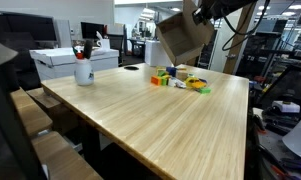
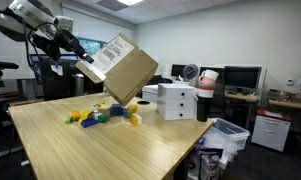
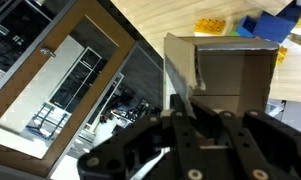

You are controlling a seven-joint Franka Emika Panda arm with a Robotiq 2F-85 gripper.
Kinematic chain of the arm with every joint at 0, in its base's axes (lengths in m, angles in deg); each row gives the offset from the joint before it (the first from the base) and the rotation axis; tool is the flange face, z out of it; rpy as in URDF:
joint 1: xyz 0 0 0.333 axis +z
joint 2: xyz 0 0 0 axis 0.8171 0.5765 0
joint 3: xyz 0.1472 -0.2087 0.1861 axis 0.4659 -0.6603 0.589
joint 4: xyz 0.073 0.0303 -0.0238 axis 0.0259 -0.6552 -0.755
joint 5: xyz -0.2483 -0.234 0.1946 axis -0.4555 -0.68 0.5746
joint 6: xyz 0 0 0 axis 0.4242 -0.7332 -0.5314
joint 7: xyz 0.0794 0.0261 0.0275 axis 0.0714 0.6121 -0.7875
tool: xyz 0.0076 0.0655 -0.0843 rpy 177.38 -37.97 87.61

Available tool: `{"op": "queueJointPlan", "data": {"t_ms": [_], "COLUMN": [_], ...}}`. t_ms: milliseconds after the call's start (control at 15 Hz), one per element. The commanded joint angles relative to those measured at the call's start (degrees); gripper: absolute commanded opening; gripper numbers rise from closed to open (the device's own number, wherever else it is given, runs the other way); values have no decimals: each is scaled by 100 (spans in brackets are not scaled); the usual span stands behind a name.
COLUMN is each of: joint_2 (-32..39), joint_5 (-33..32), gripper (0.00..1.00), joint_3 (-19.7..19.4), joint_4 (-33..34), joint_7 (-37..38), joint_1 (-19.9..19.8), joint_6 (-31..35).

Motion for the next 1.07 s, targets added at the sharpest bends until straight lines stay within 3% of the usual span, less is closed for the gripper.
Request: {"op": "queueJointPlan", "data": {"t_ms": [0,200,667,1000], "joint_2": [62,157,744,1080], "joint_5": [-140,-121,205,272], "gripper": [5,5,5,5], "joint_3": [-88,-227,-966,-1181], "joint_4": [192,317,925,1236], "joint_7": [153,52,-1028,-1569], "joint_1": [-96,-188,-514,-658], "joint_6": [-224,-326,-372,-470]}}
